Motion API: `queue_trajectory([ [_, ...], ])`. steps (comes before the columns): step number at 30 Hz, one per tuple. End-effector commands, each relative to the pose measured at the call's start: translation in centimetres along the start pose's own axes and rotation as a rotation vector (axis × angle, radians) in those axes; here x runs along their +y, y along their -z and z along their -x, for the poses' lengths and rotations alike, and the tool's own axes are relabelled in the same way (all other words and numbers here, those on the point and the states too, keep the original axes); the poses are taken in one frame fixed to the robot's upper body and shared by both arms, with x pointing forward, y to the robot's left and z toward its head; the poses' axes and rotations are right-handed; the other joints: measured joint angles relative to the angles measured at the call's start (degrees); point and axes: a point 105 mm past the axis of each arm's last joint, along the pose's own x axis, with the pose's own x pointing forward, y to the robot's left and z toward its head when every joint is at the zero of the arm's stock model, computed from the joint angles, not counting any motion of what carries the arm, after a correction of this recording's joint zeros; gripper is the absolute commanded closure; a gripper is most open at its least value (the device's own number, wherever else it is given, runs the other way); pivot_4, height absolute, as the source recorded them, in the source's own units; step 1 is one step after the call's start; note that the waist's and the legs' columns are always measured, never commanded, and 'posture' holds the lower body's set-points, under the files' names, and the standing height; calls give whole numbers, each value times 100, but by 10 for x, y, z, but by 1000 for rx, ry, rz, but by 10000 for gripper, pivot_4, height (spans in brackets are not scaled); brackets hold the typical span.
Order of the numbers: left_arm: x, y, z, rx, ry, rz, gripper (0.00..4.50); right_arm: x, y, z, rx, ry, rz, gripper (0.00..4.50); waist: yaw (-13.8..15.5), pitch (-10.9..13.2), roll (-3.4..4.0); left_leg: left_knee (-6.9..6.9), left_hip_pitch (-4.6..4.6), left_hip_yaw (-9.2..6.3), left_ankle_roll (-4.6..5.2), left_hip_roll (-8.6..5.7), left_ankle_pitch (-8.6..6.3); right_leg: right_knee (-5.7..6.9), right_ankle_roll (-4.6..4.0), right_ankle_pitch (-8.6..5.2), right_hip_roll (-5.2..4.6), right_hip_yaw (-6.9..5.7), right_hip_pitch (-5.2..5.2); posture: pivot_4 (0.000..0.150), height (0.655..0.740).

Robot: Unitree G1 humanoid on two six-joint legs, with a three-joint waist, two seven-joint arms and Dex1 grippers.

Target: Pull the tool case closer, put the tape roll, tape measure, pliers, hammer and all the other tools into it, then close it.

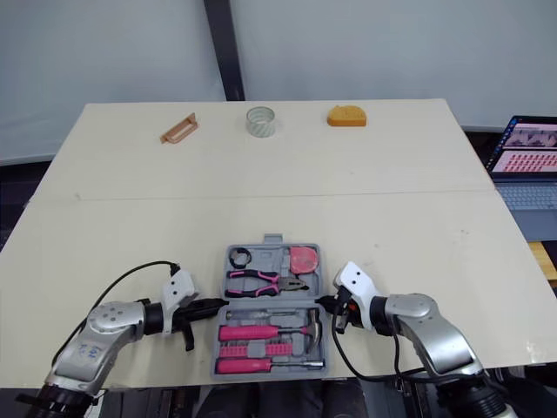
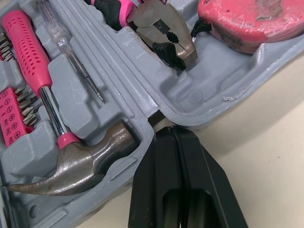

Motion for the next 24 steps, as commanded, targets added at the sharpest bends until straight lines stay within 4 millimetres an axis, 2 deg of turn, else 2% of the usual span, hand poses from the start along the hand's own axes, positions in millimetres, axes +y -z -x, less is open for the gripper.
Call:
queue_trajectory([
  [1,-11,7,-3,19,35,21,45000,9,-7,1,-24,-41,16,44599,0,0,0,0,0,0,0,0,0,0,0,0,0,0,0,1500,7400],
  [24,-14,8,-1,32,34,29,45000,12,-5,-1,-24,-40,12,44599,1,-1,1,-4,4,1,-1,0,-1,-1,0,0,0,0,0,1500,7400],
])
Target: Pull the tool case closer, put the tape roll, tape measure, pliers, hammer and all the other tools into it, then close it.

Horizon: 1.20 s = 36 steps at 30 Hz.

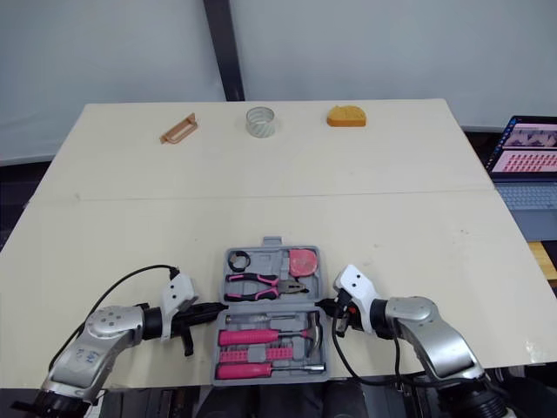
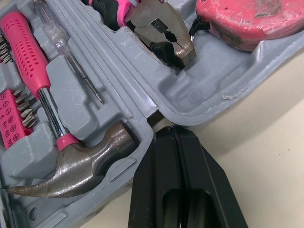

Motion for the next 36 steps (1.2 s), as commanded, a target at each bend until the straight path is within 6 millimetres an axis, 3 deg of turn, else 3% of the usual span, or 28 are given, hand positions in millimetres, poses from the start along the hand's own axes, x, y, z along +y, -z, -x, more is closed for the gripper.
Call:
queue_trajectory([
  [1,-6,5,-3,21,29,13,45000,8,-8,-2,-28,-33,20,44599,0,0,0,0,0,0,0,0,0,0,0,0,0,0,0,1500,7400],
  [9,-1,8,3,30,10,17,45000,-1,-7,4,-24,3,18,44599,0,0,0,0,0,0,0,0,0,0,0,0,0,0,0,1500,7400],
  [18,26,11,37,48,-86,10,45000,-29,-7,28,-23,66,-30,44599,-3,0,0,-3,1,1,0,1,0,-1,-1,0,1,0,-1,1500,7400],
  [20,30,-4,44,0,-100,16,45000,-36,-11,35,-41,71,-97,39396,-5,1,1,-3,0,1,0,1,0,-1,-1,0,1,0,-2,1500,7400],
  [22,20,-16,48,-22,-41,-1,45000,-39,-18,39,-70,43,-188,31844,-6,1,1,-3,-1,2,0,2,0,-1,-1,0,0,0,-3,1500,7400],
  [25,-2,-26,52,-35,60,-10,45000,-46,-30,41,-109,22,-295,16618,-18,2,4,-5,-3,3,0,2,0,-4,-1,0,0,0,-4,1500,7400],
  [28,-24,-24,54,3,153,-16,45000,-50,-39,37,-120,-23,-427,1170,-37,4,6,-8,-3,2,-1,6,0,-4,-1,0,1,0,-6,1500,7400],
  [36,-53,2,35,86,249,-22,45000,-56,-49,9,-71,-75,-614,455,-57,13,22,-8,-11,11,-1,6,0,2,-2,-1,1,3,-22,1500,7400],
])
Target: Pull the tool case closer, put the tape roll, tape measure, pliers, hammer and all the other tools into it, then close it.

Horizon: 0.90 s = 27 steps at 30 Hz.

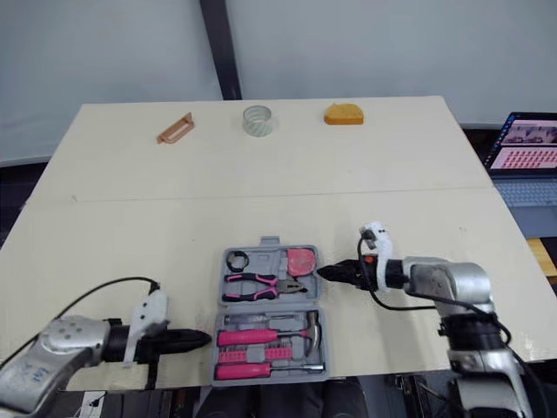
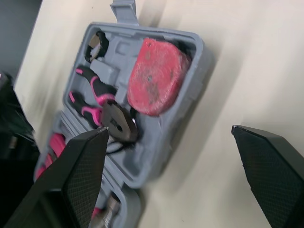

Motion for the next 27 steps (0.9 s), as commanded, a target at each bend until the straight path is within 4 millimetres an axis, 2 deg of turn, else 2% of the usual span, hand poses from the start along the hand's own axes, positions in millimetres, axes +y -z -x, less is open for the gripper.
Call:
queue_trajectory([
  [1,-7,6,-12,21,22,-38,45000,-2,-4,-8,3,10,-59,455,10,0,0,0,-8,0,0,0,0,2,0,0,0,0,-9,1500,7400],
  [4,-9,17,-21,37,28,-41,45000,-4,-7,-17,8,19,-95,455,-15,-1,0,0,-14,17,-2,0,1,10,0,0,0,7,-26,1500,7400],
  [10,-9,29,-26,77,34,-66,45000,-4,-9,-28,2,1,-139,455,-71,-16,12,-6,1,31,-2,0,1,14,0,0,0,19,-26,1500,7400],
  [27,-4,41,-24,84,23,-49,45000,16,-11,-43,-47,-140,-160,455,-227,-24,21,-29,14,71,-2,1,1,31,1,0,2,55,-58,1500,7400],
])
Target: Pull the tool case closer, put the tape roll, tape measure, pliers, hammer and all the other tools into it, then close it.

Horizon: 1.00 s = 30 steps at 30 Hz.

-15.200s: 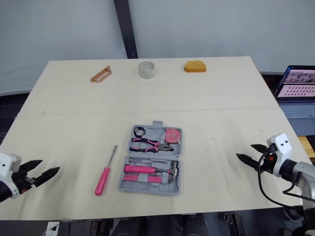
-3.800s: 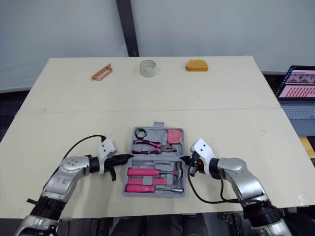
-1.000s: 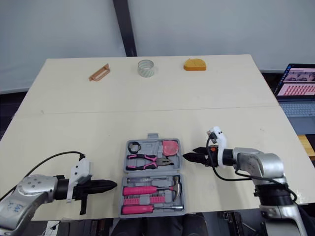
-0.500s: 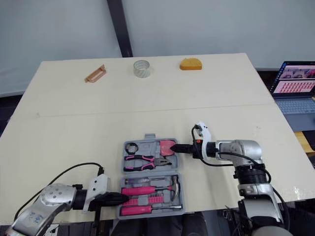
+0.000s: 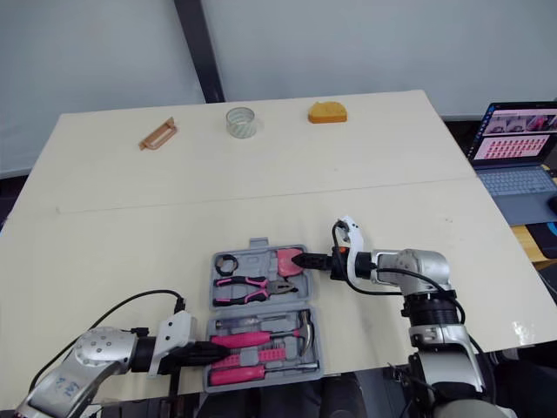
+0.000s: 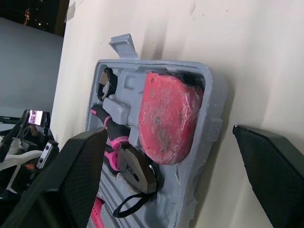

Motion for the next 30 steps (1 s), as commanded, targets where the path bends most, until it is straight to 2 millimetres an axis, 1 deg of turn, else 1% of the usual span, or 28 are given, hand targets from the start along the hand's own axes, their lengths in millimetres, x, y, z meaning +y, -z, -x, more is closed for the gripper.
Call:
queue_trajectory([
  [1,-3,27,4,86,-12,79,45000,9,1,0,-9,-58,2,455,1,0,0,-2,0,2,0,0,0,0,0,0,0,1,-1,1500,7400],
  [12,0,30,5,87,-18,80,45000,26,-4,6,-52,-160,40,455,2,0,0,-3,0,11,0,0,0,0,0,0,0,9,-6,1500,7400],
  [18,1,31,4,81,-23,83,45000,39,-12,13,-87,-239,74,455,4,0,0,-3,0,12,0,0,0,0,0,0,0,10,-7,1500,7400],
  [30,5,29,1,60,-45,88,45000,57,-13,23,-84,-319,153,455,15,0,1,-2,0,15,0,0,0,0,0,0,0,12,-7,1500,7400],
])
